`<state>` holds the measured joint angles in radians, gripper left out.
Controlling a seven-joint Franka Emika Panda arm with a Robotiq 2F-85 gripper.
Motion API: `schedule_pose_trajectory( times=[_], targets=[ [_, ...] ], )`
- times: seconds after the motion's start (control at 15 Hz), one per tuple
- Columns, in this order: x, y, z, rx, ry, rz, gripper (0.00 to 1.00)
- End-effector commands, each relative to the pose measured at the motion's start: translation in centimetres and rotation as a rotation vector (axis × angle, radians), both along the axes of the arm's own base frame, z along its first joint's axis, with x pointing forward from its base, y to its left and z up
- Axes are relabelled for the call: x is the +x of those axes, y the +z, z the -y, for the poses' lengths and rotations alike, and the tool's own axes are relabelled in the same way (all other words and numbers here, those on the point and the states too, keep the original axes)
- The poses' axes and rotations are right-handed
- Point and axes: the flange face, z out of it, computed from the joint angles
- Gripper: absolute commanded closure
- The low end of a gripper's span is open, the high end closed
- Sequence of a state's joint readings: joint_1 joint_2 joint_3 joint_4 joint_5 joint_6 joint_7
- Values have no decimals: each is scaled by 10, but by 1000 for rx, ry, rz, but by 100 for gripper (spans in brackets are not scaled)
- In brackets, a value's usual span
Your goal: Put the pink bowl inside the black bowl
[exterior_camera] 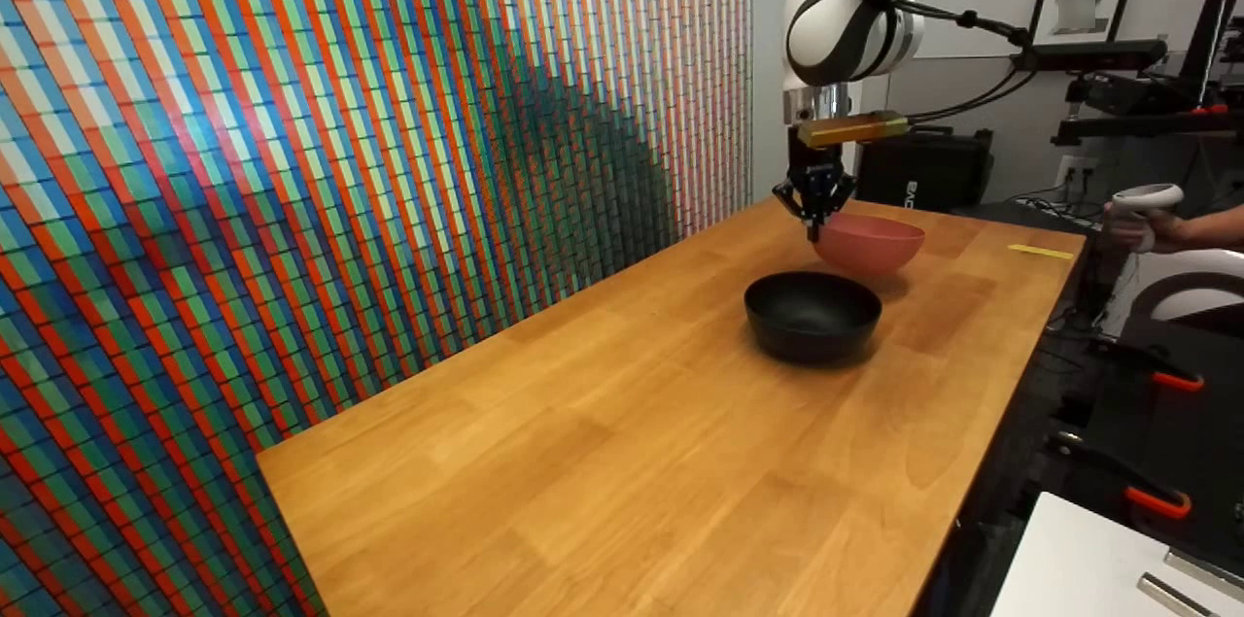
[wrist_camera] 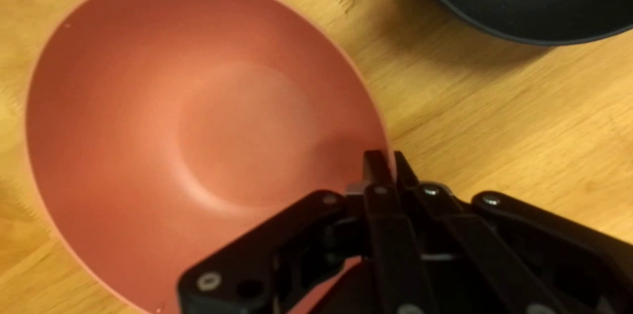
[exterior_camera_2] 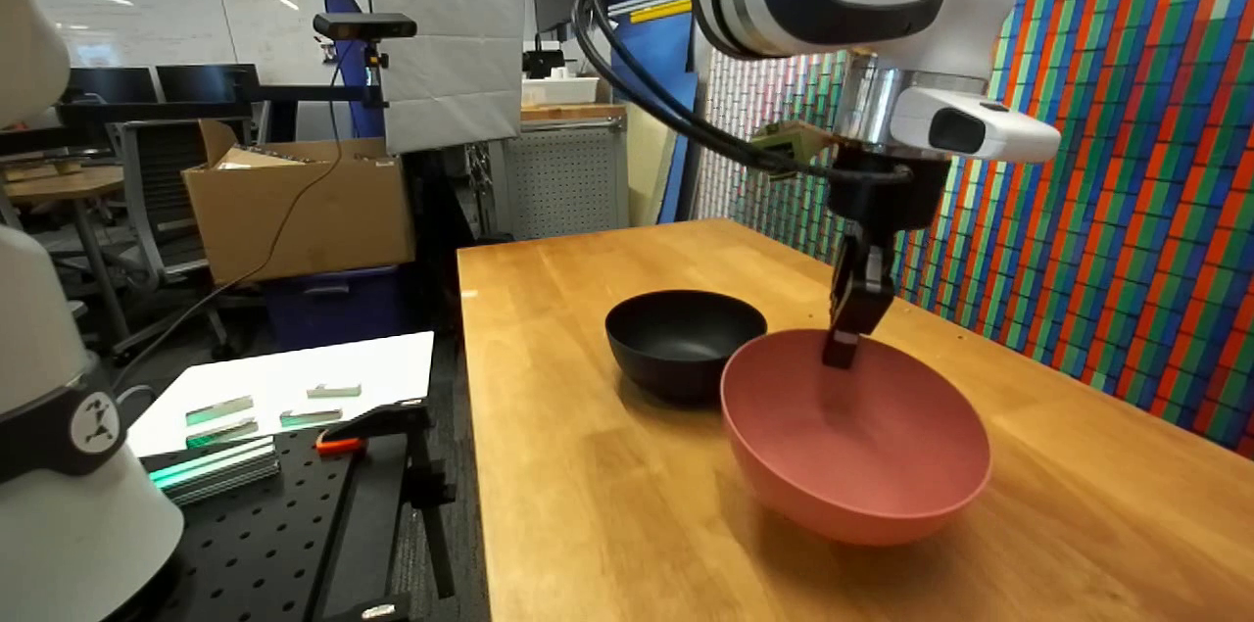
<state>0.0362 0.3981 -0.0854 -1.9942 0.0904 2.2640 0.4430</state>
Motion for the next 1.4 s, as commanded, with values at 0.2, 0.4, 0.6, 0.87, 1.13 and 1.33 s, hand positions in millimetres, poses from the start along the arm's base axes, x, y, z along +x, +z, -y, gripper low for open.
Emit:
schedule_pose_trajectory(
  times=[0.2,0.4,0.6,0.87,1.13,1.33],
  targets=[
    [-11,109,-51,185,105,-20,99],
    [-13,146,-93,213,169,26,99],
    [-20,153,-134,183,253,63,99],
    [-35,140,-177,143,353,64,99],
    [-45,112,-197,83,425,54,99],
    [-50,83,-204,24,479,59,99]
  ],
)
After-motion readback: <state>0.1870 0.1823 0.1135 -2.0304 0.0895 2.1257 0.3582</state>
